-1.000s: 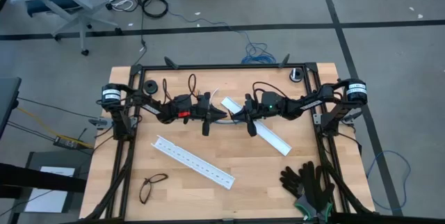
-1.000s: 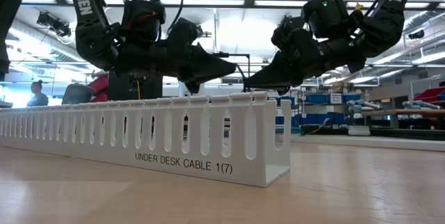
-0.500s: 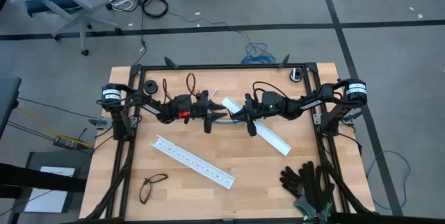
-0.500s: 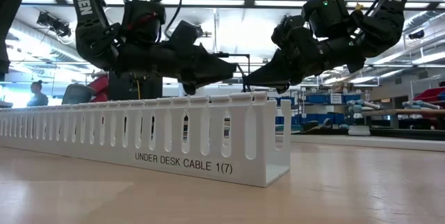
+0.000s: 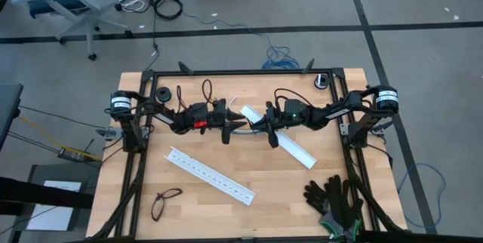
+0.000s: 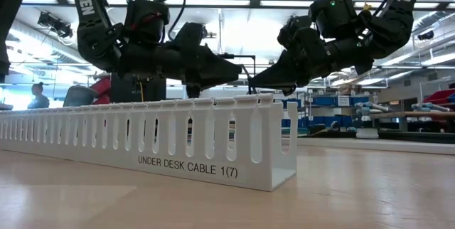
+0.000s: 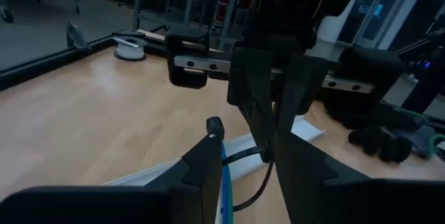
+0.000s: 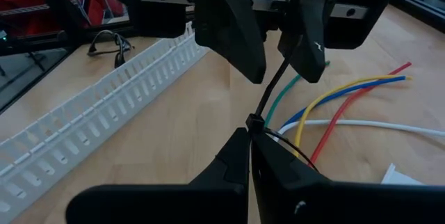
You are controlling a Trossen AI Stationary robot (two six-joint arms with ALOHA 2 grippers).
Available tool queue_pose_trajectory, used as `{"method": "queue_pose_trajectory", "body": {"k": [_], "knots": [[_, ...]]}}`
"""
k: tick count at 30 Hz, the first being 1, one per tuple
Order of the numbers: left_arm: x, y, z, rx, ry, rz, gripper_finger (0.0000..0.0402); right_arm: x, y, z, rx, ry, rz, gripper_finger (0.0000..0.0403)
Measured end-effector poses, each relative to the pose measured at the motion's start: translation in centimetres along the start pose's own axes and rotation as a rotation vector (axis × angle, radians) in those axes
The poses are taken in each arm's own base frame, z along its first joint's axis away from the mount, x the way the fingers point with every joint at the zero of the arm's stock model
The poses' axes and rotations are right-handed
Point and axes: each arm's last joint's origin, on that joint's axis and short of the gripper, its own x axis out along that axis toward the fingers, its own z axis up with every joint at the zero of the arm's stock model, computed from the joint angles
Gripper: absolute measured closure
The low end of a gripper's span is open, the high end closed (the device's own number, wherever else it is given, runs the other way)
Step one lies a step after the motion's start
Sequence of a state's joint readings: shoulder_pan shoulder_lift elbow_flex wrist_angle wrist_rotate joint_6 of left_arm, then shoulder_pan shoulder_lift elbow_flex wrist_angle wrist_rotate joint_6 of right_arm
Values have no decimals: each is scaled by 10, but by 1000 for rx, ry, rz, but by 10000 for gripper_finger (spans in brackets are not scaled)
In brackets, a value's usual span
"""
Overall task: Ziptie cables
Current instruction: Wrap the cable wire in the zip tie
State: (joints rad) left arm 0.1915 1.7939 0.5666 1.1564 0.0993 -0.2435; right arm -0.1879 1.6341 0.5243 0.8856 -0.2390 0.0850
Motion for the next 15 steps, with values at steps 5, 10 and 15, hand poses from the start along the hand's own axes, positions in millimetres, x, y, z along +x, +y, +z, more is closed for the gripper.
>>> {"method": "queue_pose_trajectory", "body": {"k": [5, 10, 15], "knots": [[0, -3, 0, -25, -1, -14, 298, 0, 0, 0, -6, 0, 0, 402], [2, -5, 1, -73, 5, -54, 298, 0, 0, 0, -10, -1, 0, 403], [14, -7, 14, -51, -14, -66, 304, 0, 0, 0, -11, -3, 0, 403]]}}
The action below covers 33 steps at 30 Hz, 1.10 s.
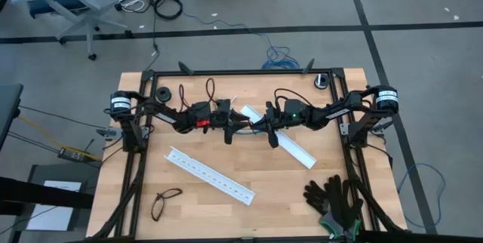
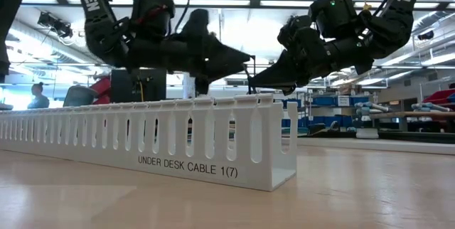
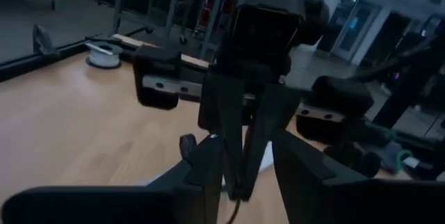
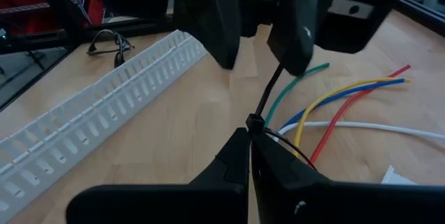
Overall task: Ziptie cables
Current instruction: Wrap the cable wire in the zip tie
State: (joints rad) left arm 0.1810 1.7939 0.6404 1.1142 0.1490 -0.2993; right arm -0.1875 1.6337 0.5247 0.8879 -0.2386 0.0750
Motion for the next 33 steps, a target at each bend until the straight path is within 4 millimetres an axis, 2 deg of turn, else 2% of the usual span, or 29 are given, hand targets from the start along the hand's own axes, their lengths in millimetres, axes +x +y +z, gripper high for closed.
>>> {"method": "queue_pose_trajectory", "body": {"k": [3, 8, 14, 22, 25, 29, 33], "knots": [[11, 0, 5, 32, 55, -6, 325, 0, 0, 0, 0, -1, 0, 403], [20, 0, 8, 89, 125, 11, 393, 0, 0, 0, 0, -1, 1, 403], [16, 2, 9, 96, 80, 3, 401, 0, 0, 0, 0, -2, -1, 403], [-1, -3, 17, 132, -157, -59, 401, 0, 0, 0, 0, -1, 1, 403], [-14, -2, 10, 93, -206, -23, 402, 0, 0, 0, 0, -1, 1, 403], [-31, 4, -8, -8, -158, 75, 401, 0, 0, 0, 0, -3, -30, 403], [-33, 3, -16, -74, -105, 72, 401, 0, -1, 3, -7, -36, -61, 403]]}}
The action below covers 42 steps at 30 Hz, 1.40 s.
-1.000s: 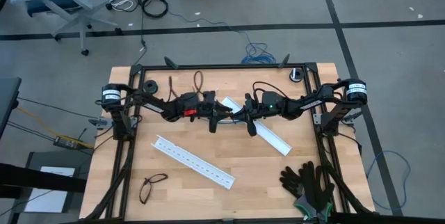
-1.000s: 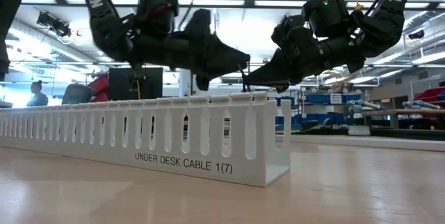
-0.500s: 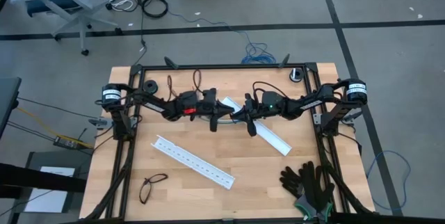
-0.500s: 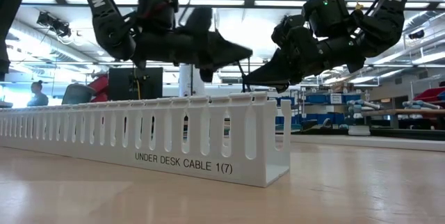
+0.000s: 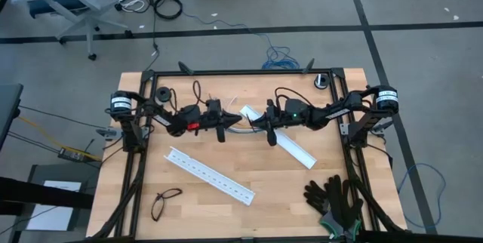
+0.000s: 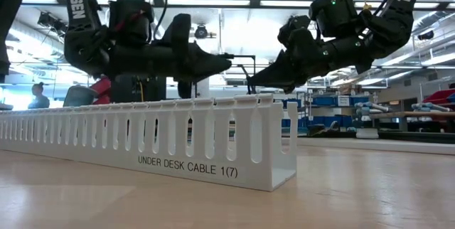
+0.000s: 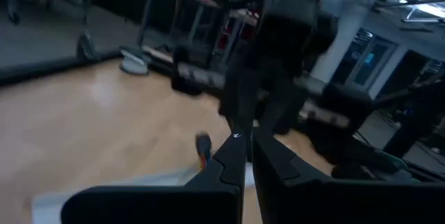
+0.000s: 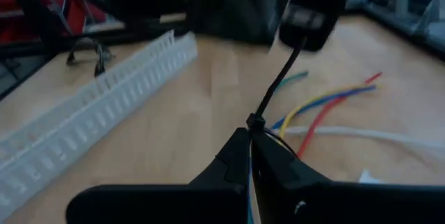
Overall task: Ziptie cables
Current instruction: Wrap the cable wire in the zip tie
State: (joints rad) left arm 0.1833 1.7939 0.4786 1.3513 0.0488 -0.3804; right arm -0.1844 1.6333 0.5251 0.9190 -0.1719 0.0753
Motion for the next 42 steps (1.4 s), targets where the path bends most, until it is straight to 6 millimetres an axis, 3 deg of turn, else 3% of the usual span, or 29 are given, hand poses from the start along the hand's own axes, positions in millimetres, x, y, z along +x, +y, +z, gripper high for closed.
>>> {"method": "queue_pose_trajectory", "body": {"k": [12, 27, 34, 38, 42], "knots": [[26, -5, 13, -13, 16, -19, 401, 0, 0, 5, -9, -49, 4, 402], [32, -8, 16, 4, 63, -116, 397, 0, 0, 5, -13, -48, -11, 403], [31, -7, 14, 13, 79, -114, 340, 0, 0, 4, -13, -40, -12, 403], [31, -5, 15, 80, 49, -53, 300, 0, 0, 3, -11, -26, -13, 403], [32, -4, 16, 167, 33, -20, 286, 0, 0, 2, -10, -22, -13, 403]]}}
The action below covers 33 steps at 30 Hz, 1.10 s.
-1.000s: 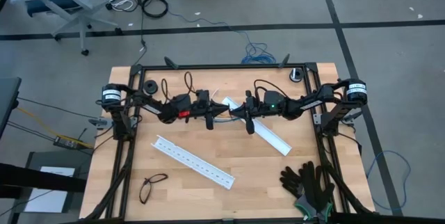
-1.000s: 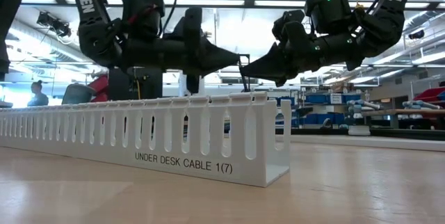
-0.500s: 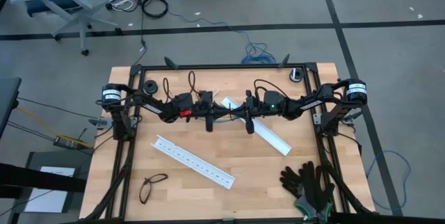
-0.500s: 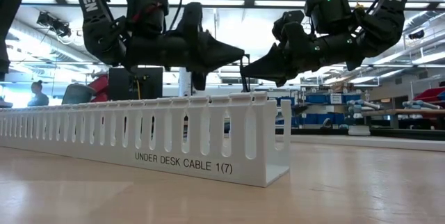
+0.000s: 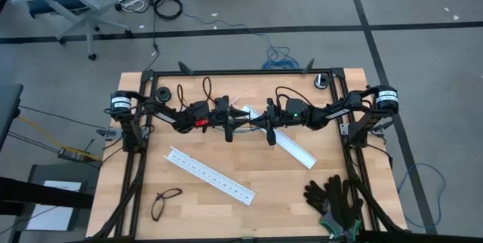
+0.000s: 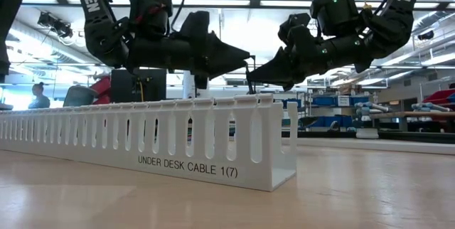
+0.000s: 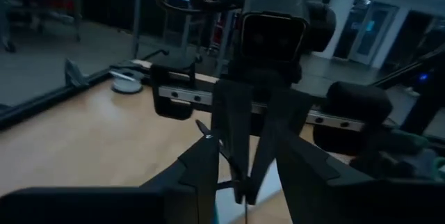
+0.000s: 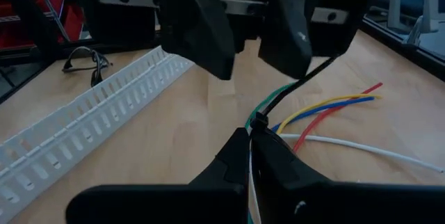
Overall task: Ziptie cables
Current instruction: Wrap the cable wire in the zip tie
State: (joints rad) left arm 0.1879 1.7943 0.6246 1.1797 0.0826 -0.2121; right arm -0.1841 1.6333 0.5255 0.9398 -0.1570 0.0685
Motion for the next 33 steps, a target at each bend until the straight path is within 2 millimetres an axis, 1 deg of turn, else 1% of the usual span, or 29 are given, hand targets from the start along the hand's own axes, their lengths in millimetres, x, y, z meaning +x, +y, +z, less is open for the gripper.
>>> {"method": "queue_pose_trajectory", "body": {"k": [3, 9, 13, 20, 25, 27, 30, 33], "knots": [[0, 0, 0, -50, 0, -2, 285, 0, 0, 0, 0, 1, 0, 403], [0, -1, 0, -94, 8, -44, 285, 0, 0, 0, -22, 1, 2, 403], [0, -1, 0, -183, 4, -22, 285, 0, -1, 0, -42, -1, -41, 403], [-1, 5, -4, -186, 32, 58, 285, 0, -1, 1, -107, -8, -34, 403], [-1, 10, -3, -134, 30, 66, 285, 0, -1, 2, -118, -16, -30, 403], [-1, 9, 0, -113, 13, 32, 291, 0, -1, 2, -117, -17, -29, 403], [1, 9, 4, -102, -1, -25, 315, 0, -1, 2, -117, -17, -29, 403], [5, 10, 1, -90, 30, -86, 344, 0, -1, 2, -118, -17, -29, 403]]}}
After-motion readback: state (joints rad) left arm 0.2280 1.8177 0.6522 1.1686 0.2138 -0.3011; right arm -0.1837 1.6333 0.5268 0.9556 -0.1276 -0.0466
